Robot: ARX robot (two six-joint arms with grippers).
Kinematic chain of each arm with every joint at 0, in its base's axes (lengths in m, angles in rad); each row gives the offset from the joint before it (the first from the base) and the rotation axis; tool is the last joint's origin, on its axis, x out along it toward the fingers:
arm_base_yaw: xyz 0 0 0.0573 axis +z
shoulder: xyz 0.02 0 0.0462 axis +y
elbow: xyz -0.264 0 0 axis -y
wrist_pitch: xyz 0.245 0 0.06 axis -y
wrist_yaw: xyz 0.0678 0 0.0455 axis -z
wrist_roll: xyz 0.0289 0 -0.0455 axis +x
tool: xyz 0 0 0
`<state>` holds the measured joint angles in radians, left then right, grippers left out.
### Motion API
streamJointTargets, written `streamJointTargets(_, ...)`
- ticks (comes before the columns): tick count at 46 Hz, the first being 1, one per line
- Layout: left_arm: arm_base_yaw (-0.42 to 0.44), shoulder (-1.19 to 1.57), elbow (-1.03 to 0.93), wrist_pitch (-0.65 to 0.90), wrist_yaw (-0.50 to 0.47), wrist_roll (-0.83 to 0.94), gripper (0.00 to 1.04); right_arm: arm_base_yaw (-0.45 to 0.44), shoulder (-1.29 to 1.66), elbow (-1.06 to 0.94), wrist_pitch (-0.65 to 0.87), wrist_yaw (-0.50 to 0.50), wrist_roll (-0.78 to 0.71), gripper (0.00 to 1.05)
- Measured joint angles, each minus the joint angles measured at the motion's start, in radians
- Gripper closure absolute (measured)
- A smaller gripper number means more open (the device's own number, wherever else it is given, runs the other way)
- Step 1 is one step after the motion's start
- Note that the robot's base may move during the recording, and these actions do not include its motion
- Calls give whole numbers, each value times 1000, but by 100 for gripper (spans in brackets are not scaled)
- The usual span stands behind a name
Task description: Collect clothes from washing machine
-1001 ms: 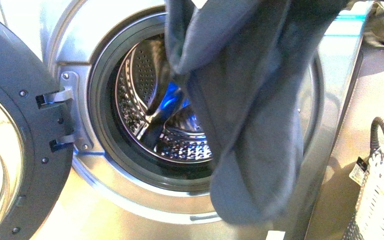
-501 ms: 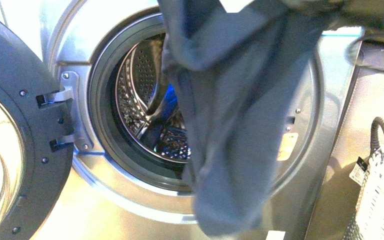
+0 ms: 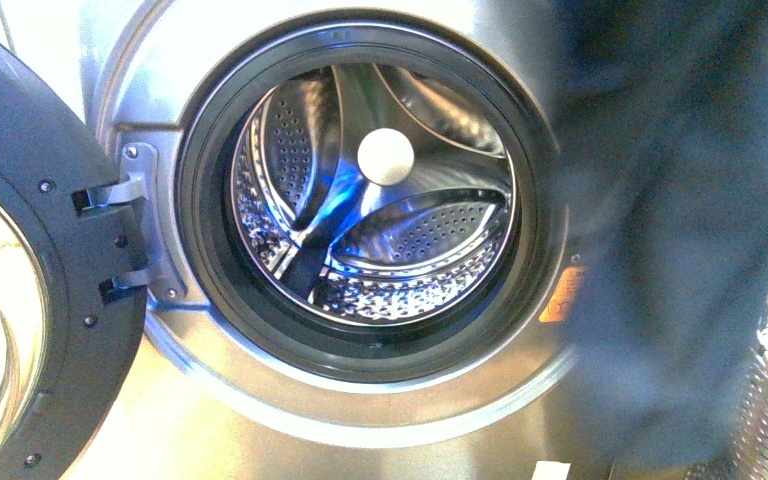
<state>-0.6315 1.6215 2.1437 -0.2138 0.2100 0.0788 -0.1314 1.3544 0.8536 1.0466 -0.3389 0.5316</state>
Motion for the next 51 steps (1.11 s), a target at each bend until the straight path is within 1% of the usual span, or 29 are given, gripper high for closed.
streamJointTargets(3,0,0,0,0,0,0,7,-59,-35,0,5,-5,22,99)
streamJointTargets(7,0,0,0,0,0,0,6,-142,-83,0,6,-26,49,99)
streamJointTargets(11,0,0,0,0,0,0,6,-248,-126,10,-1,-38,85,99)
streamJointTargets(13,0,0,0,0,0,0,6,-328,-146,31,-6,-50,117,99)
streamJointTargets(19,0,0,0,0,0,0,6,-508,-179,83,3,-83,190,99)
streamJointTargets(22,0,0,0,0,0,0,6,-604,-201,117,-41,-122,198,99)
streamJointTargets(24,0,0,0,0,0,0,6,-649,-223,124,-95,-166,184,99)
streamJointTargets(28,0,0,0,0,0,0,6,-668,-249,121,-224,-241,129,99)
streamJointTargets(31,0,0,0,0,0,0,6,-660,-253,89,-358,-312,33,99)
streamJointTargets(34,0,0,0,0,0,0,6,-644,-222,47,-480,-348,-66,99)
streamJointTargets(37,0,0,0,0,0,0,6,-639,-171,14,-564,-343,-170,99)
streamJointTargets(42,0,0,0,0,0,0,6,-637,-89,-11,-603,-317,-278,99)
streamJointTargets(46,0,0,0,0,0,0,6,-636,-23,-11,-603,-283,-317,99)
streamJointTargets(51,0,0,0,0,0,-1,6,-633,58,11,-612,-241,-323,99)
